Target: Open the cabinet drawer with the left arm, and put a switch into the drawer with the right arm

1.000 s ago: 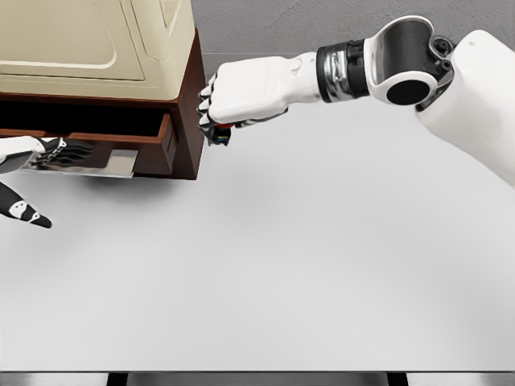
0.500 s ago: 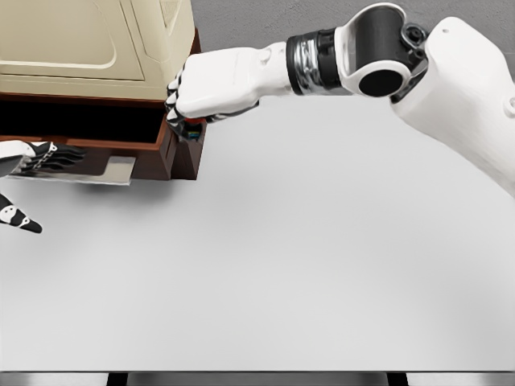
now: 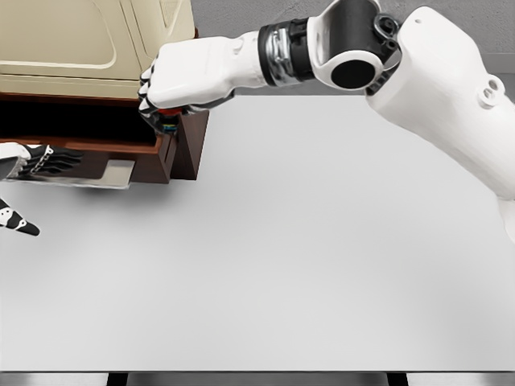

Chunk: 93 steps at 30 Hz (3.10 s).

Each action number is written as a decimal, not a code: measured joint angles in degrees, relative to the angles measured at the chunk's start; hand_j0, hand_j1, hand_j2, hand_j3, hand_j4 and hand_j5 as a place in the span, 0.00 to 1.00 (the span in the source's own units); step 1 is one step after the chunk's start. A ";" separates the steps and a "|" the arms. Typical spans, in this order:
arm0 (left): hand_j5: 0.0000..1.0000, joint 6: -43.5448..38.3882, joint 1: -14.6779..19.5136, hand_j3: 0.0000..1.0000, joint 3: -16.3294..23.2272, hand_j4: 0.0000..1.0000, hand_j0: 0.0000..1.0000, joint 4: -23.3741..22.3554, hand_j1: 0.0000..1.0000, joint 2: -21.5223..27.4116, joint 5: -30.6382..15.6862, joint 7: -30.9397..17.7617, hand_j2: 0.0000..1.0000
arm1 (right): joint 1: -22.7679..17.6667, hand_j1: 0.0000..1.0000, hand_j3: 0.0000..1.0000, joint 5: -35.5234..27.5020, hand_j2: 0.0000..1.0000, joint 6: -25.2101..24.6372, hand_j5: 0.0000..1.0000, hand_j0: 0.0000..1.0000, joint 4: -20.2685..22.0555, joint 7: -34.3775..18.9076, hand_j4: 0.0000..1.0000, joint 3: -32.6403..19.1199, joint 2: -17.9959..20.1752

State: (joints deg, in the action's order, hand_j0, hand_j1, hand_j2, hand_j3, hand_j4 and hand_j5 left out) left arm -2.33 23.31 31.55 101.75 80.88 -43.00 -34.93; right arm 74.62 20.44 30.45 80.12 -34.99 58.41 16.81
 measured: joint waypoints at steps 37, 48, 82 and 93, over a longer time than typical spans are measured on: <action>1.00 0.50 -1.14 1.00 -0.04 1.00 1.00 0.28 1.00 1.77 -2.50 -0.51 1.00 | 2.02 1.00 1.00 0.11 1.00 -1.42 1.00 1.00 -11.81 -0.04 1.00 2.84 -9.41; 1.00 2.50 -1.23 1.00 0.24 1.00 1.00 0.07 1.00 1.78 -0.14 -0.23 1.00 | -0.79 1.00 1.00 0.16 1.00 1.81 1.00 1.00 -5.27 -0.05 1.00 1.16 -3.43; 0.96 3.95 0.60 0.96 -0.11 0.96 0.96 -0.65 0.96 4.49 4.38 -0.11 0.96 | -17.67 1.00 1.00 -8.39 1.00 4.72 1.00 1.00 -9.87 0.92 1.00 -4.73 27.63; 1.00 11.28 5.77 1.00 -0.42 1.00 1.00 -0.60 1.00 7.18 0.42 -0.08 1.00 | -18.90 1.00 1.00 -8.42 1.00 4.70 1.00 1.00 -11.25 0.94 1.00 -6.55 27.53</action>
State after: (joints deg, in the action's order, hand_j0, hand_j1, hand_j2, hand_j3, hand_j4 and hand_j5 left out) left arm 8.95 29.08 31.13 101.15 88.06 -42.59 -35.01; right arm 55.72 12.02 35.15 68.88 -34.05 51.86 44.34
